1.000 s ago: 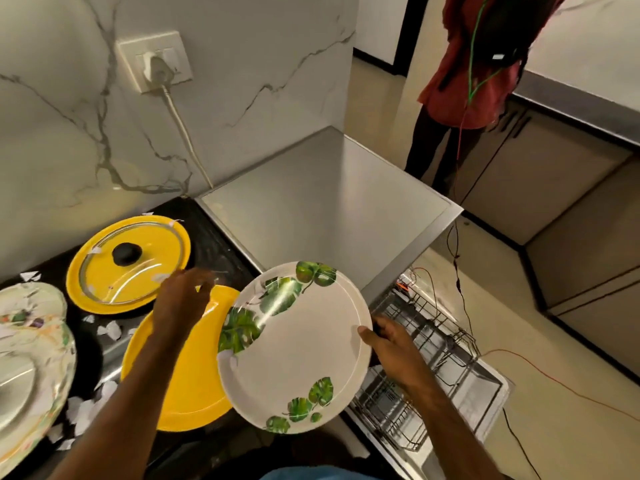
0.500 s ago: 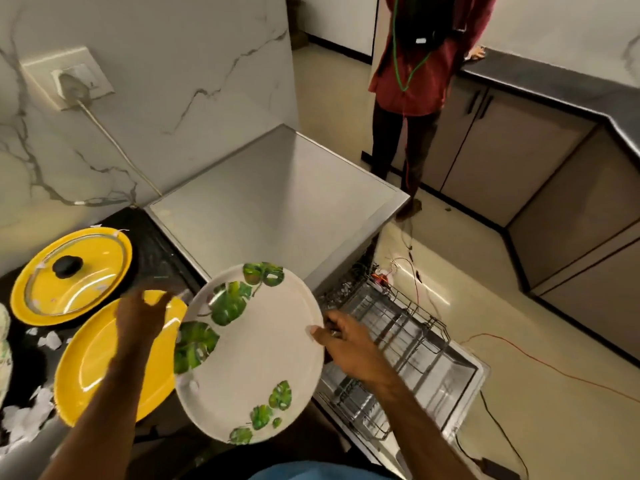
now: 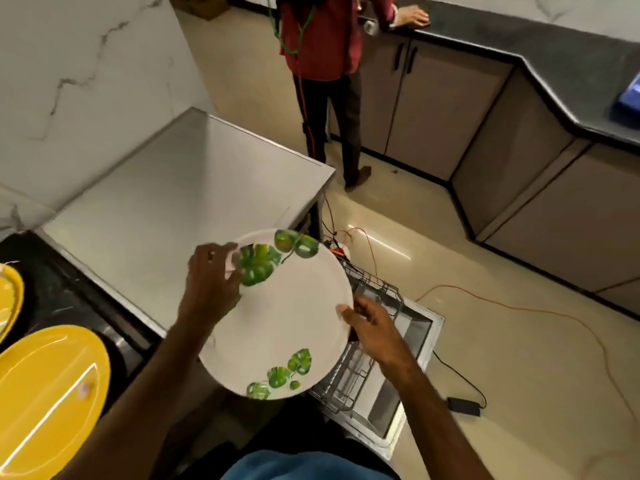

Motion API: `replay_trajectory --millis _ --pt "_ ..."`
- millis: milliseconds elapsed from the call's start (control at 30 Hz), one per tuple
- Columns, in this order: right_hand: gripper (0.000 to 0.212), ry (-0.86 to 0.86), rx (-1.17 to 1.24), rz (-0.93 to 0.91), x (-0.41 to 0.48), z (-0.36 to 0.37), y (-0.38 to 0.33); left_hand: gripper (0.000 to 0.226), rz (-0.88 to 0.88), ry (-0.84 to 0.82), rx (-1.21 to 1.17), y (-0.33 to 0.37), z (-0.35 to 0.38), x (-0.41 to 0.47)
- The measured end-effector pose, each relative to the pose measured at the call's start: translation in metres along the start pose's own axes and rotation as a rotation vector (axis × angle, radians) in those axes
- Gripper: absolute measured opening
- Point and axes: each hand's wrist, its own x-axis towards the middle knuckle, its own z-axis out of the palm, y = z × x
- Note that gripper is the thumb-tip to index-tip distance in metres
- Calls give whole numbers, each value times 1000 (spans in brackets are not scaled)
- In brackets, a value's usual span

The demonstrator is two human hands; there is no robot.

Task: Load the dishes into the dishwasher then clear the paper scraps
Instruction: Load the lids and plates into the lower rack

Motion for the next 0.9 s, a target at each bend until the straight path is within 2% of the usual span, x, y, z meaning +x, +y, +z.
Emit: replay_trajectory --millis 67,133,333,467,600,900 --pt "19 122 11 -40 3 -26 5 64 44 -15 36 22 22 25" --pt "21 227 -2 -56 9 -50 12 65 44 -99 22 46 44 45" --pt "23 469 -56 -13 31 -103 51 17 40 -370 -134 106 100 94" --pt "20 585 -127 45 56 -116 92 16 110 -543 -29 124 148 88" --pt "38 659 -224 109 91 -120 143 19 159 -600 26 122 209 81" --pt "45 811 -263 81 194 -136 235 25 208 -621 -107 88 354 117"
